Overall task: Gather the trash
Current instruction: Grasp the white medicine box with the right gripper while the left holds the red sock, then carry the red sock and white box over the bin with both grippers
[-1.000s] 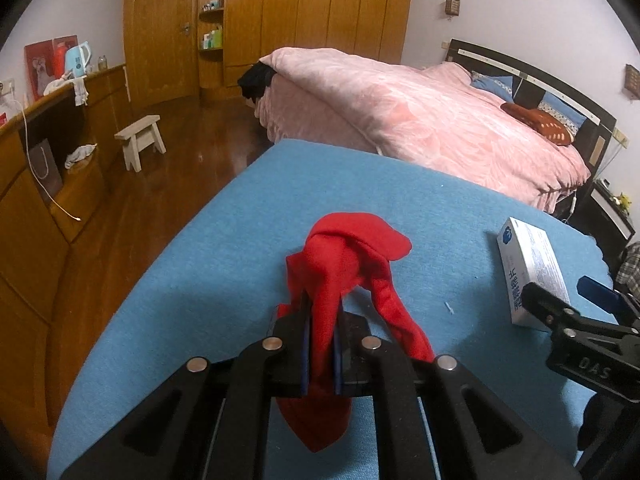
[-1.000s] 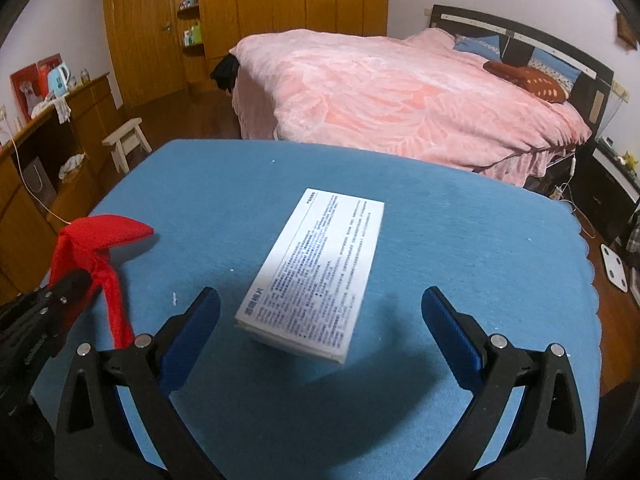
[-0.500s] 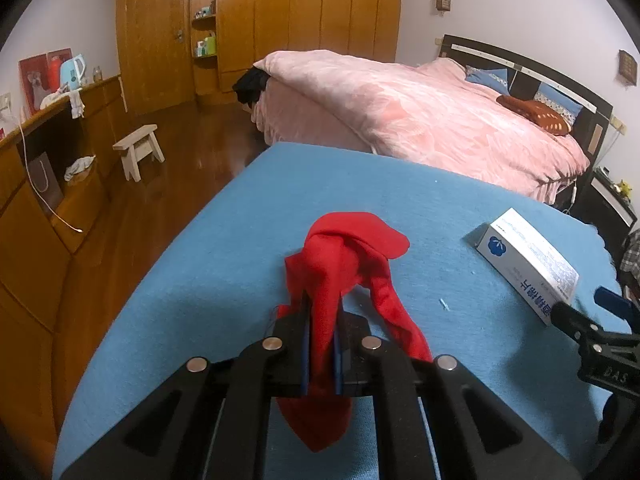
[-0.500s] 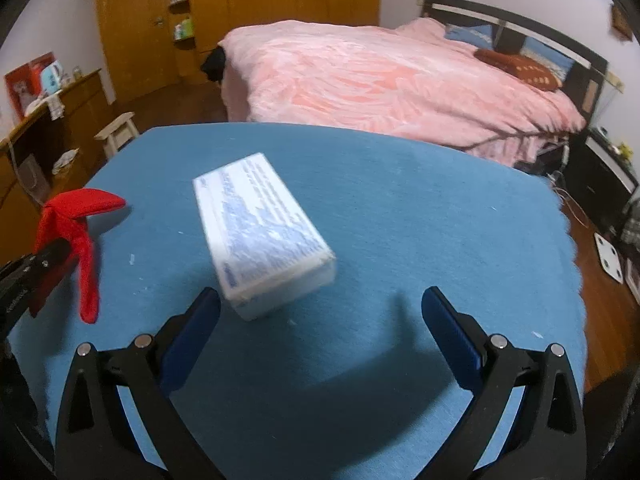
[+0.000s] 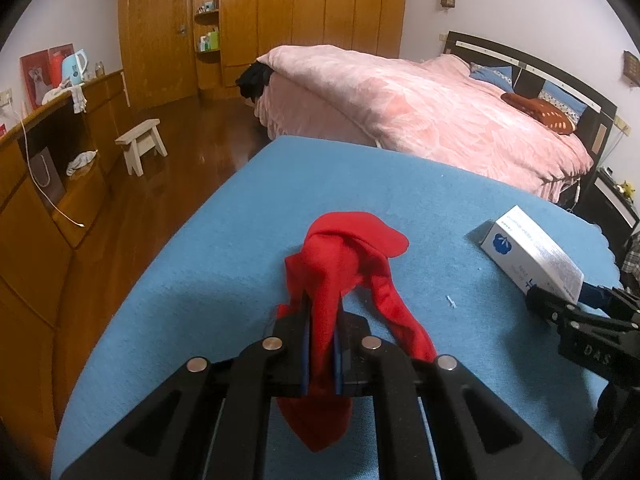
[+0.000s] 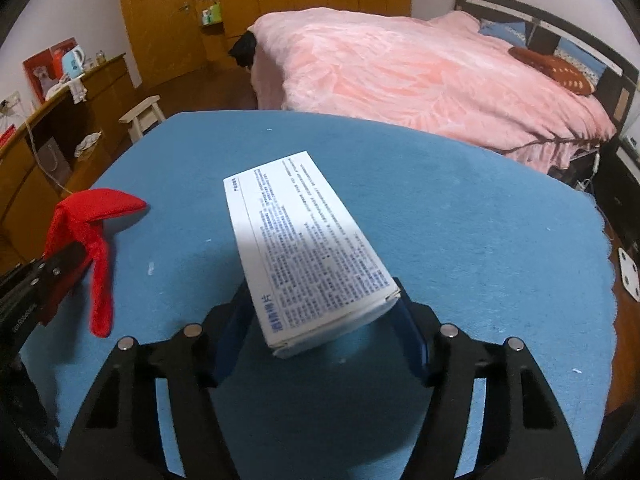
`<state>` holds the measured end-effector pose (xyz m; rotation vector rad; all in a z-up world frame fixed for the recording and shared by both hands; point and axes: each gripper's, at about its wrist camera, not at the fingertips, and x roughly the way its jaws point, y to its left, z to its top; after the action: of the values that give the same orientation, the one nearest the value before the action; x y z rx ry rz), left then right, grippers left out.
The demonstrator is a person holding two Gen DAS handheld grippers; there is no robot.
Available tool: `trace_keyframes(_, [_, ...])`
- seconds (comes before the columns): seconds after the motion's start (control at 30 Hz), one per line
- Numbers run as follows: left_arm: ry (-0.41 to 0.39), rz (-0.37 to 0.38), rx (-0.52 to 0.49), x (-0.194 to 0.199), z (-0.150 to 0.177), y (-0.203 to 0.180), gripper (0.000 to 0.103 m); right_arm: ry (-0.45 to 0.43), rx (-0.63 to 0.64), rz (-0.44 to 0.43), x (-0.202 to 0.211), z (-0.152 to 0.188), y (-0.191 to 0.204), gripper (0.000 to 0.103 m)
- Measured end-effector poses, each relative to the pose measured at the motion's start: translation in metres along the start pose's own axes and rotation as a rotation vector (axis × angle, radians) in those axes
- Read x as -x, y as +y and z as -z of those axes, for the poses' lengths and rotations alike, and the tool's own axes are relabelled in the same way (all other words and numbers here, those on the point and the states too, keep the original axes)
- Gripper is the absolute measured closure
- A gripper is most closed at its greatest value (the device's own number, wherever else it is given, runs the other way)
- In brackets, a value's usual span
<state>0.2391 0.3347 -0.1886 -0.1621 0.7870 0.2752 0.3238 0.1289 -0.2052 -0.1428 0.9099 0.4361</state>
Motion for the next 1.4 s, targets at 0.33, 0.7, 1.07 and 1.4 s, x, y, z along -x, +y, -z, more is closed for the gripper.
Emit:
trace_keyframes(0.33, [-0.049, 0.008, -0.011, 0.028, 0.006, -0.016, 0.094, -0.052, -0.043, 0.006, 0.037, 0.009, -0.007, 0.04])
trace_keyframes(0.7, [-0.092, 0.056, -0.025, 0.073, 0.01, -0.053, 0.094, -0.113, -0.094, 0.002, 0.097, 0.024, -0.035, 0.04])
trace_keyframes(1.07, [-0.119, 0.109, -0.063, 0.121, 0.015, -0.093, 0.094, -0.149, -0.138, 0.005, 0.156, 0.046, -0.066, 0.04])
trace_keyframes(1.4, [-0.16, 0.182, -0.12, 0.169, 0.021, -0.139, 0.094, -0.192, -0.174, 0.029, 0.214, 0.077, -0.093, 0.04])
